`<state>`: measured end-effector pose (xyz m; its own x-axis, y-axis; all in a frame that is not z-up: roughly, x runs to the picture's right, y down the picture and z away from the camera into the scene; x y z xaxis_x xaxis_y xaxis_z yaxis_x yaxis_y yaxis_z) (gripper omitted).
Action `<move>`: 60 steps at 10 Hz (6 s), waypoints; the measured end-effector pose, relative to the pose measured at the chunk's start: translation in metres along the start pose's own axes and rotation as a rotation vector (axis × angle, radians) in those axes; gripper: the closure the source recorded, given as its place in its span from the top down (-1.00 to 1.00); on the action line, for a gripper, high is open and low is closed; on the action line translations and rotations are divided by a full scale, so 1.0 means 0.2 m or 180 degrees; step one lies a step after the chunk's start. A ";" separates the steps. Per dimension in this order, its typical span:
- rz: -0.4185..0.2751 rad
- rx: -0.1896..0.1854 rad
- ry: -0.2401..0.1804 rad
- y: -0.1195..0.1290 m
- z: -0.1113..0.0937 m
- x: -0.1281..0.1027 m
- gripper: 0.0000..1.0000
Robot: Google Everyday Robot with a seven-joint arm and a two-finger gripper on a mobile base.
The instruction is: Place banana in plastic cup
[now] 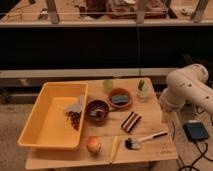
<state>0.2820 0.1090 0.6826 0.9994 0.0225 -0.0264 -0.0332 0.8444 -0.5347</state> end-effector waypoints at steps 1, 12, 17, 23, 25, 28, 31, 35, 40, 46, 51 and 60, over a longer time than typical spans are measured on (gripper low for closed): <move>-0.0107 0.0008 -0.0079 0.02 0.00 -0.04 0.30; -0.1701 0.0521 -0.1586 0.61 0.10 -0.75 0.30; -0.1851 0.0612 -0.1618 0.64 0.12 -0.76 0.30; -0.2542 0.0611 -0.1593 0.63 0.47 -0.89 0.30; -0.2738 0.0609 -0.1512 0.60 0.51 -0.92 0.30; -0.2975 0.0574 -0.1446 0.55 0.52 -1.00 0.30; -0.3213 0.0497 -0.1384 0.54 0.60 -1.09 0.30; -0.3363 0.0410 -0.1332 0.55 0.70 -1.13 0.30; -0.3407 0.0262 -0.1319 0.57 0.82 -1.13 0.09; -0.3401 0.0148 -0.1429 0.59 0.83 -1.16 -0.78; -0.3074 0.0438 -0.1646 0.50 0.51 -1.07 -0.78; -0.1758 0.0986 -0.0979 -0.18 0.21 -0.91 -0.78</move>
<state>0.1025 0.0960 0.7420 0.8282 -0.3416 0.4442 0.4387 0.8885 -0.1348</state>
